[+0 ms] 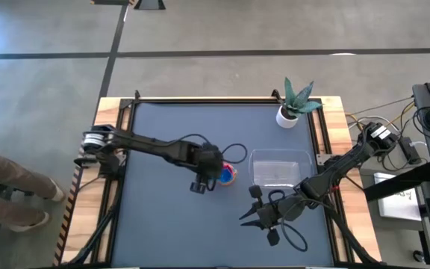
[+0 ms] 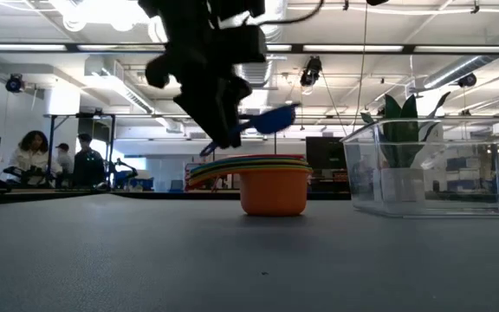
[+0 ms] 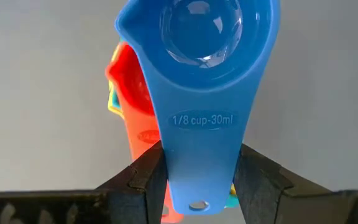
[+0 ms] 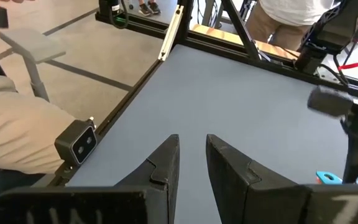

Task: Nest measuring cups in basket
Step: Stack the blue measuring cup on top of the red measuring cup

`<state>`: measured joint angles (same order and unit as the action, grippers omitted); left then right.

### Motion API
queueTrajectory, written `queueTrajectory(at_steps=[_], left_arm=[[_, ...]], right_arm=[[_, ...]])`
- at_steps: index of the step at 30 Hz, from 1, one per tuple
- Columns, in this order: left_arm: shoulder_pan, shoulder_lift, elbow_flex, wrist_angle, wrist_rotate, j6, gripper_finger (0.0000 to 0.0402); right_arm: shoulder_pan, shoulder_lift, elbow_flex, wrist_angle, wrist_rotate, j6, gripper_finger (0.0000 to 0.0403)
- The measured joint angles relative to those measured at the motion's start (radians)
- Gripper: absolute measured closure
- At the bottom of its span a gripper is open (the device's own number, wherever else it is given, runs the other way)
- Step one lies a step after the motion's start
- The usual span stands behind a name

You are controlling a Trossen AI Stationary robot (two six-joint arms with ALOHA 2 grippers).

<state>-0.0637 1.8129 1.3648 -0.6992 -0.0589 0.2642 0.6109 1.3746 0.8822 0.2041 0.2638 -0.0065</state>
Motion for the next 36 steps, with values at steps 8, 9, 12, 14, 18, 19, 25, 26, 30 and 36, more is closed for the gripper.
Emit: queueTrajectory(at_steps=[8,9,12,14,18,19,25,26,30,36], left_arm=[[0.041,0.057,0.064,-0.045,-0.001,-0.013,0.0247],[0.043,0.057,0.064,-0.048,-0.001,-0.016,0.0247],[0.047,0.057,0.064,-0.072,0.004,-0.018,0.0245],[0.046,0.056,0.064,-0.091,0.04,-0.019,0.0244],[0.046,0.056,0.064,-0.095,0.062,-0.024,0.0242],[0.046,0.055,0.064,-0.095,0.062,-0.024,0.0242],[0.051,0.051,0.064,-0.076,0.063,-0.019,0.0241],[0.052,0.051,0.064,-0.073,0.063,-0.018,0.0241],[0.059,0.051,0.064,-0.066,0.063,-0.015,0.0224],[0.074,0.038,0.064,-0.077,0.062,0.011,0.016]], right_arm=[[0.005,0.0,0.0,-0.018,-0.001,0.015,0.0335],[0.005,0.0,0.0,-0.018,-0.001,0.015,0.0335],[0.007,0.0,0.0,-0.017,-0.001,0.014,0.0335],[0.006,0.0,0.0,-0.017,0.0,0.015,0.0335],[0.006,0.0,0.0,-0.015,0.0,0.013,0.0335],[0.006,0.0,0.0,-0.013,0.0,0.013,0.0335],[0.006,0.0,0.0,-0.012,0.022,0.014,0.0335],[0.006,0.0,0.0,-0.012,0.03,0.014,0.0335],[0.006,0.0,0.0,-0.012,0.034,0.025,0.0335],[0.006,0.0,0.0,-0.012,0.052,0.043,0.0335]])
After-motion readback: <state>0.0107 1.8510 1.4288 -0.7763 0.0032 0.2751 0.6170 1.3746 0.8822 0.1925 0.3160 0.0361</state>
